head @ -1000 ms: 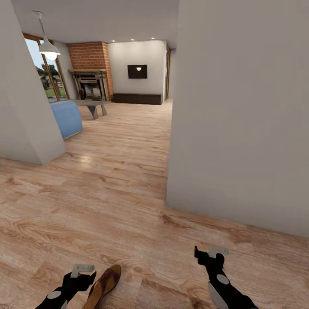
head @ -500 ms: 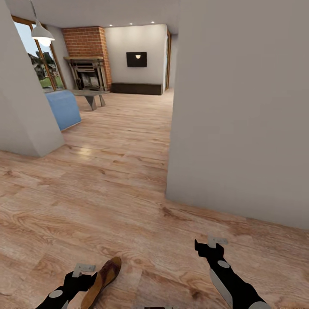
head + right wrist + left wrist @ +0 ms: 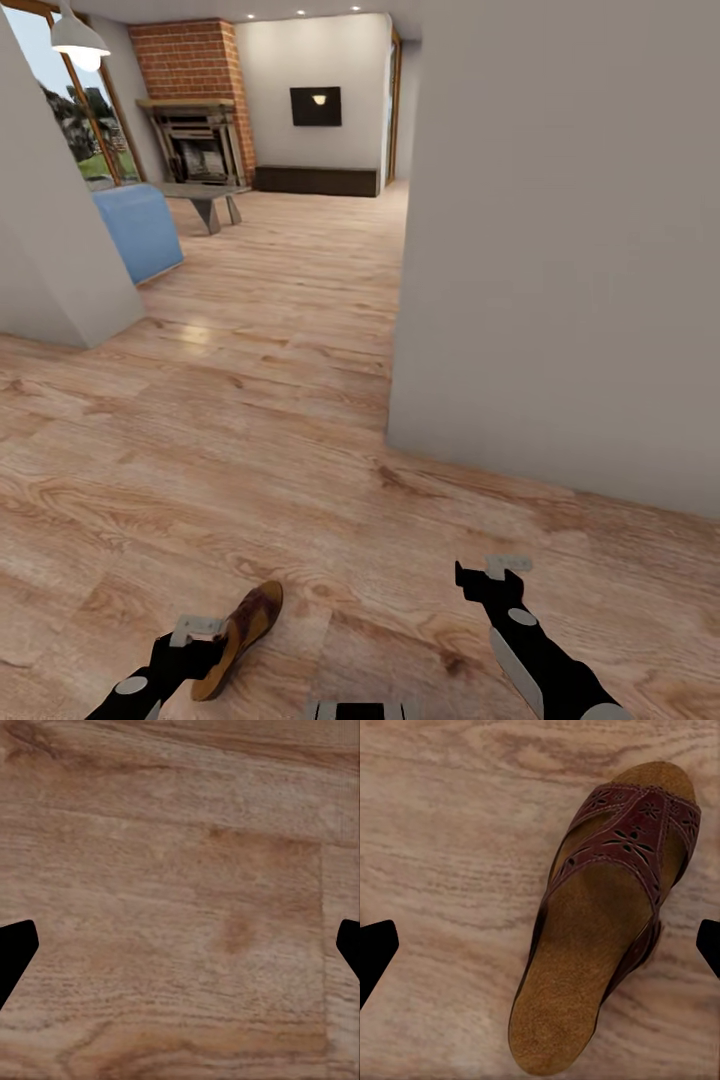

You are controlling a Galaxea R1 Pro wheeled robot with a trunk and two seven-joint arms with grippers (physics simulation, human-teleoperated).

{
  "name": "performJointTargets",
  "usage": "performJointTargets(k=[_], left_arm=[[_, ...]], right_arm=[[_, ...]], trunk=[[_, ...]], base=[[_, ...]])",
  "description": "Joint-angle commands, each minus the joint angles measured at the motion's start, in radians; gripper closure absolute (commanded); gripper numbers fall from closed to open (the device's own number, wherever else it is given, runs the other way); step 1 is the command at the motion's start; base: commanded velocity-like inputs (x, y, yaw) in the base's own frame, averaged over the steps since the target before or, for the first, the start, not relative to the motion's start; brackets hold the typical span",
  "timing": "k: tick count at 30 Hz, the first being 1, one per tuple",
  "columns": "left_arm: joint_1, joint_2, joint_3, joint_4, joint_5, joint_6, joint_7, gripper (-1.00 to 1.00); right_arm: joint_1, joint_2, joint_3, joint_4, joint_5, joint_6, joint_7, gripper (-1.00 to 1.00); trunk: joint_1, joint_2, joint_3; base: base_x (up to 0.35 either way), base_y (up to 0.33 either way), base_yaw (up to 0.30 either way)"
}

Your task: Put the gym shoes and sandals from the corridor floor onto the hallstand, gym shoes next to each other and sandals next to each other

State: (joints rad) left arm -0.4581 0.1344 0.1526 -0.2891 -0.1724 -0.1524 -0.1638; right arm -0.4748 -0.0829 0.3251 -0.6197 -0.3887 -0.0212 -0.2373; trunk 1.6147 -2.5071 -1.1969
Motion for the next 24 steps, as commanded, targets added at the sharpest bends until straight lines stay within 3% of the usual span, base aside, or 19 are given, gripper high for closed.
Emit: performJointTargets(k=[1,18,24], left_arm=[[-0.001,-0.001,0.009,0.001,-0.01,-0.004,-0.006,-1.0],[-0.001,0.005,0.011,-0.004,-0.017,-0.006,-0.006,-1.0],[-0.018,0.001,0.012,-0.042,-0.065,0.002,-0.017,-1.0]], right_arm=[[-0.001,-0.002,0.008,-0.001,-0.01,-0.002,-0.008,-1.0],[-0.001,-0.001,0.008,-0.001,-0.011,-0.002,-0.009,-1.0],[-0.001,-0.001,0.008,-0.003,-0.012,-0.002,-0.01,-1.0]], trunk=[[0.0,-0.001,-0.006],[0.008,-0.005,-0.097],[0.011,-0.006,-0.124]], base=[[0.0,0.0,0.0],[0.0,0.0,0.0],[0.0,0.0,0.0]])
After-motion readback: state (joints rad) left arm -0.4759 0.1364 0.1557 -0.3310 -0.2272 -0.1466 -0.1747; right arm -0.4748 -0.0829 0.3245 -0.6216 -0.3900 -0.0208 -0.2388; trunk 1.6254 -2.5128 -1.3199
